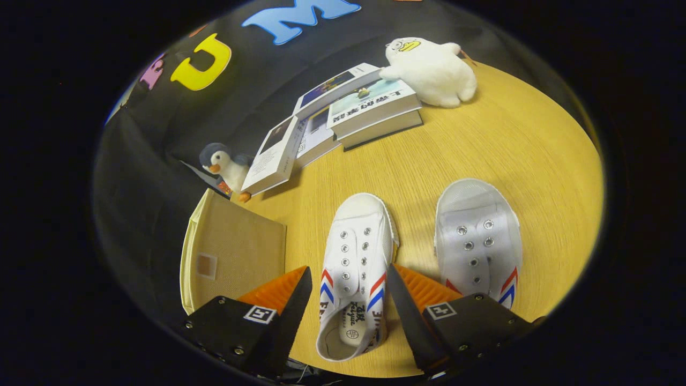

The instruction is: Open the storage box then place both shoes into the box .Put the left shoe in first, then the right shoe, with the right side of both shoes facing outward in a uniform manner.

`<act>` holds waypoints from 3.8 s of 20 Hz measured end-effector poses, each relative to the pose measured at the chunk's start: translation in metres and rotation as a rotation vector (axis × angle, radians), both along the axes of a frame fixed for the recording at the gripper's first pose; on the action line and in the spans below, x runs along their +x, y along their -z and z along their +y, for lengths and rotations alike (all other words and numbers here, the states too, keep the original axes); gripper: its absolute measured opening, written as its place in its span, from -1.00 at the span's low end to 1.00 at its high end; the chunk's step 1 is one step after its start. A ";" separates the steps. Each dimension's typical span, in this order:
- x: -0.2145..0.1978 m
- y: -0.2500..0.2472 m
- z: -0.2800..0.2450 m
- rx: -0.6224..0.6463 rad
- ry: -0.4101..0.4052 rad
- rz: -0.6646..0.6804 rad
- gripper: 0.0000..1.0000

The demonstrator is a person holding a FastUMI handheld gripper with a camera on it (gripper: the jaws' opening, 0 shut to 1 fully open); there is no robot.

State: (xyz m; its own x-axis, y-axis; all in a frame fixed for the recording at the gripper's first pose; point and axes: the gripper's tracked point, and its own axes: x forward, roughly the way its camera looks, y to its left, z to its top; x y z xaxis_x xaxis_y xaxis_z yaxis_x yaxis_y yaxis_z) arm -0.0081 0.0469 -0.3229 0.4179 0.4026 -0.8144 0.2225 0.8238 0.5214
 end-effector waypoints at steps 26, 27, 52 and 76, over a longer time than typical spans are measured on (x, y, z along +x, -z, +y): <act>0.013 -0.057 0.025 0.105 0.107 0.031 -0.89; 0.016 -0.066 0.029 0.111 0.100 0.018 -0.89; 0.046 -0.138 0.225 0.107 -0.133 -0.090 -0.89; 0.010 -0.028 0.309 -0.123 -0.243 0.086 -0.90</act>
